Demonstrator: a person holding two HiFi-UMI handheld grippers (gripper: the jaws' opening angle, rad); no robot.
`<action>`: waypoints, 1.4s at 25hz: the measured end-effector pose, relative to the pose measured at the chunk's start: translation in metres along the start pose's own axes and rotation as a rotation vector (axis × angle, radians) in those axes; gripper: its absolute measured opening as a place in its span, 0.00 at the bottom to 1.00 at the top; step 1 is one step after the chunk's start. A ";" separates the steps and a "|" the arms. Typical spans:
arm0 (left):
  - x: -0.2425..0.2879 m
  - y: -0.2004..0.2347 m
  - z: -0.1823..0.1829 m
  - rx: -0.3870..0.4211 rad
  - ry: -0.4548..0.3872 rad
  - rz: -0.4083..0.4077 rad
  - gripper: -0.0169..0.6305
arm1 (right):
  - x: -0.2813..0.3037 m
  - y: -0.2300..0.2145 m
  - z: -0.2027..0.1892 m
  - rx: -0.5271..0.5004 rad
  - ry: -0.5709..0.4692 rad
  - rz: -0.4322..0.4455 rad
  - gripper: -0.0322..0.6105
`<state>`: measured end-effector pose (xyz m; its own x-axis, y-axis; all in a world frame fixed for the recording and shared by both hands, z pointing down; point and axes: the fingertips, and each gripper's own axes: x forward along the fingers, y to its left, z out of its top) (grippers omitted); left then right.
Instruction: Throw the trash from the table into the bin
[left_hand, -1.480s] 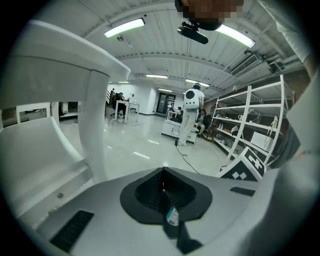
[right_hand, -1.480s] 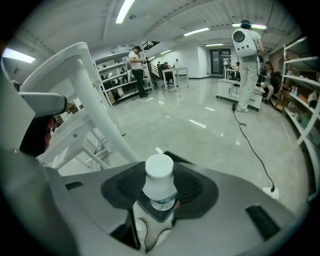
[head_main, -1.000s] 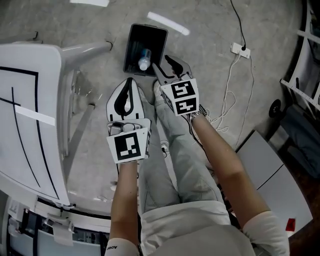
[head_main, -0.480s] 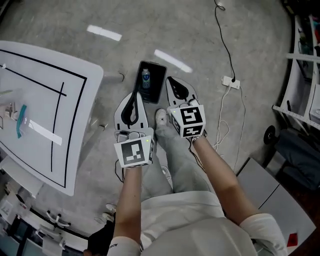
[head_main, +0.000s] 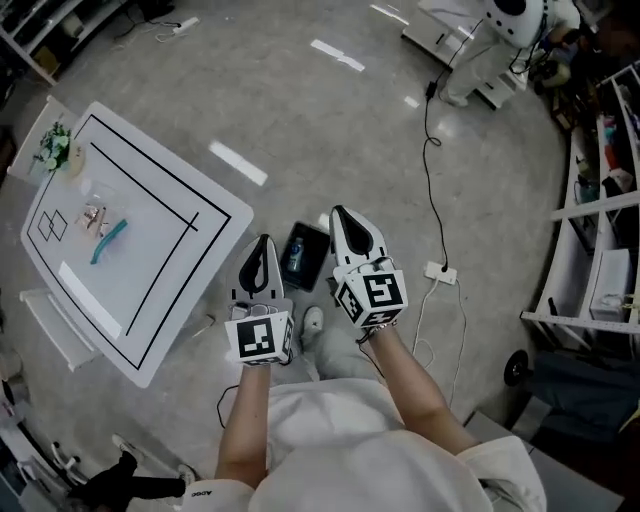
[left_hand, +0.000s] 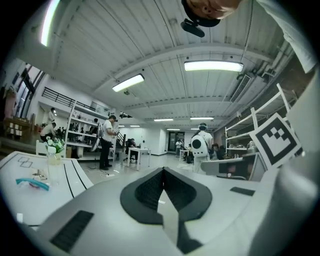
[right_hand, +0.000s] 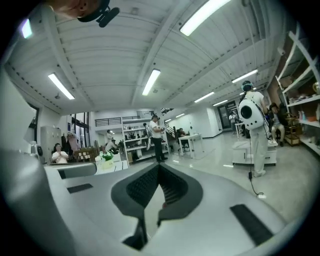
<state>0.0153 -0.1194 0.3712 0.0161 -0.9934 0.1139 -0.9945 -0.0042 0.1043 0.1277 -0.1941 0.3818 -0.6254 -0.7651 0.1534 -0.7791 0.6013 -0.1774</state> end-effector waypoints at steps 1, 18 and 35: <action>-0.006 0.004 0.013 0.005 -0.015 0.016 0.03 | -0.003 0.006 0.017 -0.008 -0.019 0.012 0.06; -0.097 0.070 0.163 0.126 -0.181 0.271 0.03 | -0.017 0.163 0.129 -0.102 -0.098 0.353 0.06; -0.192 0.126 0.133 0.091 -0.146 0.517 0.03 | -0.023 0.244 0.089 -0.106 -0.016 0.546 0.06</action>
<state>-0.1266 0.0551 0.2308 -0.4851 -0.8744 -0.0113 -0.8742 0.4853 -0.0159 -0.0438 -0.0507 0.2481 -0.9395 -0.3387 0.0520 -0.3426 0.9307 -0.1282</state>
